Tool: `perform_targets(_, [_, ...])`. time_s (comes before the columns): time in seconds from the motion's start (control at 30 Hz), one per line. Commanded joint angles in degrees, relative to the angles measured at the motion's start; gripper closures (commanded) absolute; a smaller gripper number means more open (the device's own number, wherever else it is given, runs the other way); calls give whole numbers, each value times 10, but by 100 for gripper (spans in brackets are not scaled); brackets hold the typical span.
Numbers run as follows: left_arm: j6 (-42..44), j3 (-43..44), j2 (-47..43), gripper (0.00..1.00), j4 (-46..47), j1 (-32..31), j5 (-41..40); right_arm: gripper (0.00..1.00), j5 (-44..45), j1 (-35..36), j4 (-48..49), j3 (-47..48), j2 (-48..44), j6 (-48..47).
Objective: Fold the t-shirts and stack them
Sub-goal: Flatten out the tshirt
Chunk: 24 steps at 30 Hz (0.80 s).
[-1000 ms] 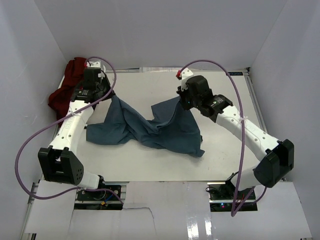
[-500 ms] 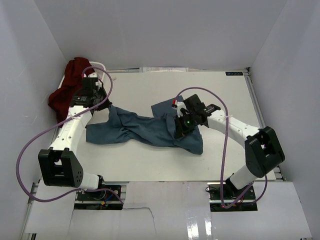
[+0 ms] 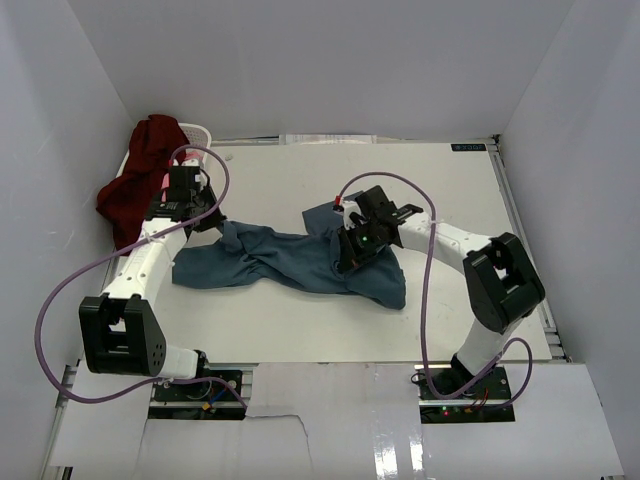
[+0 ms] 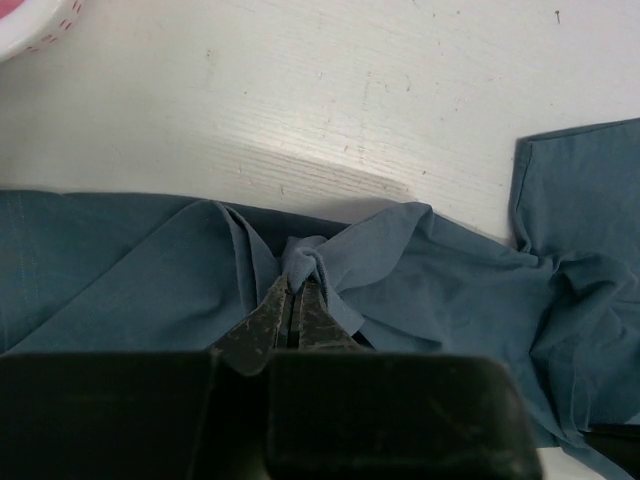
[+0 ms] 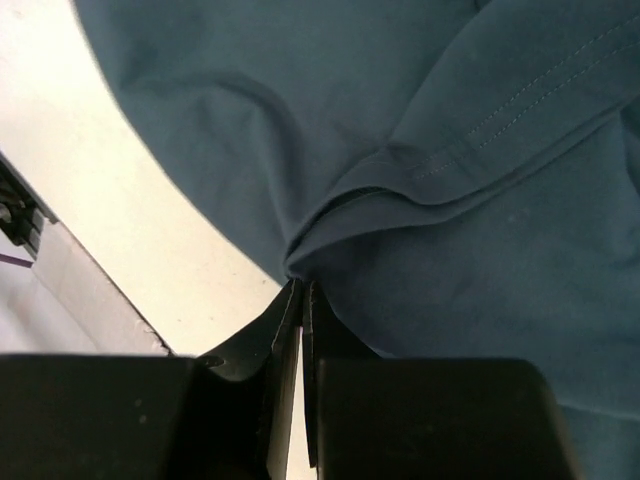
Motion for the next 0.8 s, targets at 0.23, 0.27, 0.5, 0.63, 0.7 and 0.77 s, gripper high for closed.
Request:
perform_targets(0.23, [13, -10, -12, 100, 26, 1, 25, 70, -17, -2, 39, -1, 32, -10])
perform_targets(0.27, [14, -10, -12, 100, 27, 1, 24, 66, -16, -2, 39, -1, 30, -12])
perform_targets(0.5, [15, -10, -11, 100, 28, 1, 27, 58, -26, -1, 34, -2, 18, -16])
perform_targets(0.63, [16, -10, -11, 100, 28, 1, 27, 57, -27, 2, 26, -7, 11, -23])
perform_targets(0.7, [16, -10, -11, 100, 28, 1, 27, 57, -27, 5, 23, -11, 4, -30])
perform_targets(0.77, [16, -10, -11, 100, 28, 1, 28, 54, -25, 8, 20, -15, -4, -43])
